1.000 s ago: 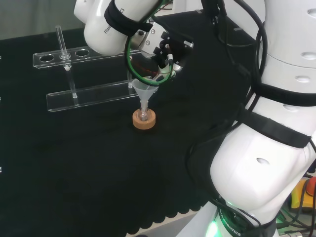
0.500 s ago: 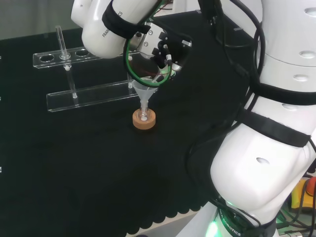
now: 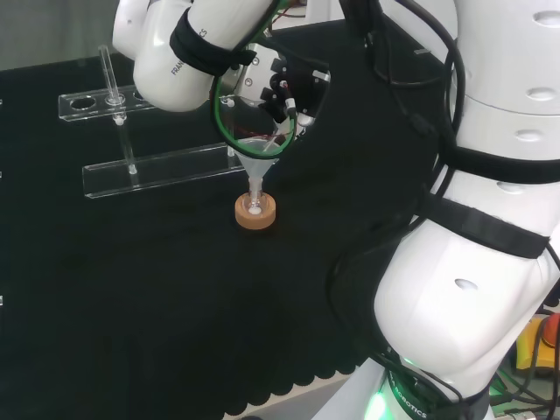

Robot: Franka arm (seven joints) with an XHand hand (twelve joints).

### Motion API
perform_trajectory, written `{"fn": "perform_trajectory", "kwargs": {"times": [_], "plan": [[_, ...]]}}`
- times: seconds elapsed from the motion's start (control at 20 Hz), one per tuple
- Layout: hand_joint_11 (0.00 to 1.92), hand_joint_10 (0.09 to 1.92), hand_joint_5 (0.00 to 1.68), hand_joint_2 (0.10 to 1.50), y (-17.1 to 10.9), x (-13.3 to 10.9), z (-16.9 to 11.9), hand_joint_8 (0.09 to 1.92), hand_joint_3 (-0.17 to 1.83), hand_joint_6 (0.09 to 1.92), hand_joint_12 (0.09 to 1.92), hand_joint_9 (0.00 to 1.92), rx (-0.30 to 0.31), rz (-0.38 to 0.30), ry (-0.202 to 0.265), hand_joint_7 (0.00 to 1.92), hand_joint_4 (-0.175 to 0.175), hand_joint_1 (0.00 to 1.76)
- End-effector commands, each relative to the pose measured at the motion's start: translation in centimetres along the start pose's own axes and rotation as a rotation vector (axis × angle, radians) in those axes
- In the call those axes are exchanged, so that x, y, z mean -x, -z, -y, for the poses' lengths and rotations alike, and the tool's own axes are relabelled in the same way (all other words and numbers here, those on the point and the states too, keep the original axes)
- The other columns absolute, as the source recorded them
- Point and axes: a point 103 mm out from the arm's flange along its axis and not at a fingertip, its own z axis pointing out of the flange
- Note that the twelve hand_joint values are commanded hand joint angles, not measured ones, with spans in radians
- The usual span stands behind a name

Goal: Pour all the NaCl from the weighing funnel into the round-bottom flask.

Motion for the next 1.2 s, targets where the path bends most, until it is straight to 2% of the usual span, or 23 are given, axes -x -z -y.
{"fn": "perform_trajectory", "kwargs": {"times": [0.05, 1.2], "plan": [[0.6, 0.47, 1.12, 0.67, 0.4, -0.1, 0.0, 0.71, 0.79, 1.0, 1.21, 1.07, 0.005, 0.027, 0.001, 0.91, 0.135, 1.1], [0.6, 0.46, 1.12, 0.67, 3.3, -1.1, 0.6, 0.71, 0.79, 1.0, 1.21, 1.06, -0.004, 0.156, -0.011, 0.9, 0.145, 1.09]]}}
